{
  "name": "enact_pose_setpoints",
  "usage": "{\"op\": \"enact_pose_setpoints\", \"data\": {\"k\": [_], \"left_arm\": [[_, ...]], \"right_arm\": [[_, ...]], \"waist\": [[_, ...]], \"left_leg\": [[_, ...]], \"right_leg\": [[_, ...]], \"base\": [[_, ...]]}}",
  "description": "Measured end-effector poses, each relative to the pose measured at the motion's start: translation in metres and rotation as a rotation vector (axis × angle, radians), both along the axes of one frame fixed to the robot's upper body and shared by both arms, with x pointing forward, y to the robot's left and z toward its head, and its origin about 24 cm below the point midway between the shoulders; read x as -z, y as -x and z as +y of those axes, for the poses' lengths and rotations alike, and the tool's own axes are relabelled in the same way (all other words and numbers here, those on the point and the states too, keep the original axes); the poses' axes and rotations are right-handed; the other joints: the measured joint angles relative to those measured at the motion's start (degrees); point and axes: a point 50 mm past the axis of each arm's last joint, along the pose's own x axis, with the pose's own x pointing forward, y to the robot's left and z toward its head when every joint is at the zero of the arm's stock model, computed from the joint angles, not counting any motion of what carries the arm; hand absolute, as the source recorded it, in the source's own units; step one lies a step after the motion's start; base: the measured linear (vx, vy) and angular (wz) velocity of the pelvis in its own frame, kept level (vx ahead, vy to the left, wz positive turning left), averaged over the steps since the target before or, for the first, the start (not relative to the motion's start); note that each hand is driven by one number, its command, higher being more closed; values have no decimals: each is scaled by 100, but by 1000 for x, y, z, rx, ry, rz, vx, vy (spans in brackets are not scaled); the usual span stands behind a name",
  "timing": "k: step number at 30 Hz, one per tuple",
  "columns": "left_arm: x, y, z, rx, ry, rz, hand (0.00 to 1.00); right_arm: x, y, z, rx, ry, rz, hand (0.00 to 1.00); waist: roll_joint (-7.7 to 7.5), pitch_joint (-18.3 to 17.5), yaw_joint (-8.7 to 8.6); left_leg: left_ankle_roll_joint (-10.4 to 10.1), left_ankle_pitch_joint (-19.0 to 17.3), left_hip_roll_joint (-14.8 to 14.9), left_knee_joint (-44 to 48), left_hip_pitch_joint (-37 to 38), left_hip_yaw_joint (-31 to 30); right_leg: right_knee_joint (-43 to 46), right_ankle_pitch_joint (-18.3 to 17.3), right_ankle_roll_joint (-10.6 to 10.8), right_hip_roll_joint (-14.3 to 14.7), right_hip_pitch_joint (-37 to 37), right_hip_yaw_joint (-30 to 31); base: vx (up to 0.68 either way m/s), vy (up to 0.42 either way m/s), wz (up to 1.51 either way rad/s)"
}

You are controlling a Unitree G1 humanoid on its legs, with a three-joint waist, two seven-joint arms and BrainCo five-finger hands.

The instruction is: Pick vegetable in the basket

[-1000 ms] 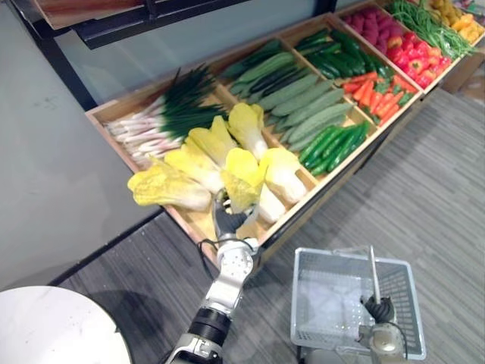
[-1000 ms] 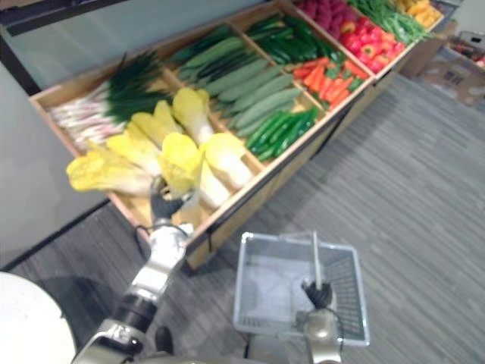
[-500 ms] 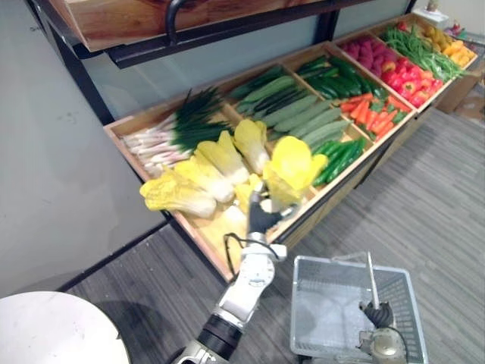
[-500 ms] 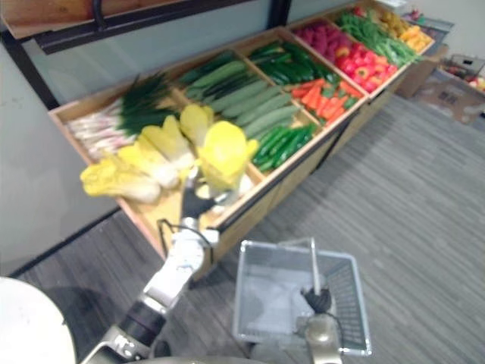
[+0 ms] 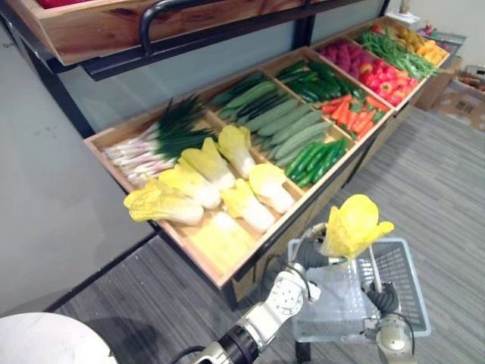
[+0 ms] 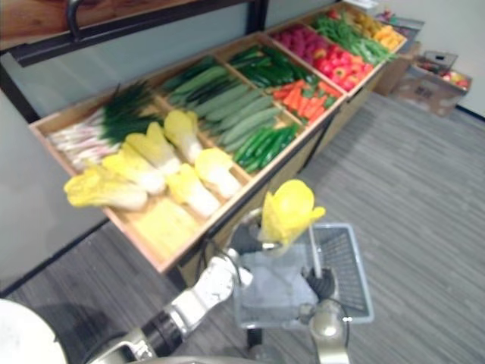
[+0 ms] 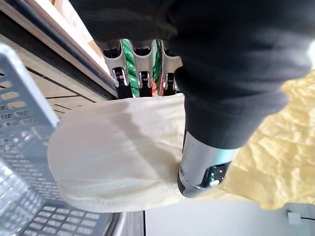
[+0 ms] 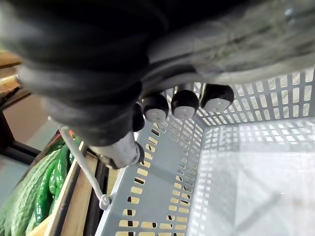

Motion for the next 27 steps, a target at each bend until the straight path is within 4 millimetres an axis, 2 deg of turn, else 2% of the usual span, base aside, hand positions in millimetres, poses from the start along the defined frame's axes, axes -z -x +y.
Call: {"op": "enact_pose_setpoints", "data": {"k": [8, 18, 27], "left_arm": [[28, 2, 10, -24, -107, 72, 100], [38, -4, 26, -103, -199, 50, 100], [44, -6, 33, -153, -241, 50, 100]], "right_arm": [[-15, 2, 2, -18, -61, -78, 100], [-36, 10, 0, -92, -126, -165, 100], [-39, 10, 7, -144, -194, -198, 100]], "waist": [[-27, 10, -110], [-95, 18, -173], [-121, 31, -275]], "left_leg": [[9, -49, -9, 1, 54, 69], [1, -117, -15, 2, 104, 160], [-12, -166, -13, 1, 183, 268]], "right_leg": [[-1, 3, -4, 4, -1, 59], [-11, 1, -2, 12, 3, 142], [-12, -15, 21, 27, 27, 243]], "base": [[10, -7, -4], [20, -7, -4], [3, -14, -6]]}}
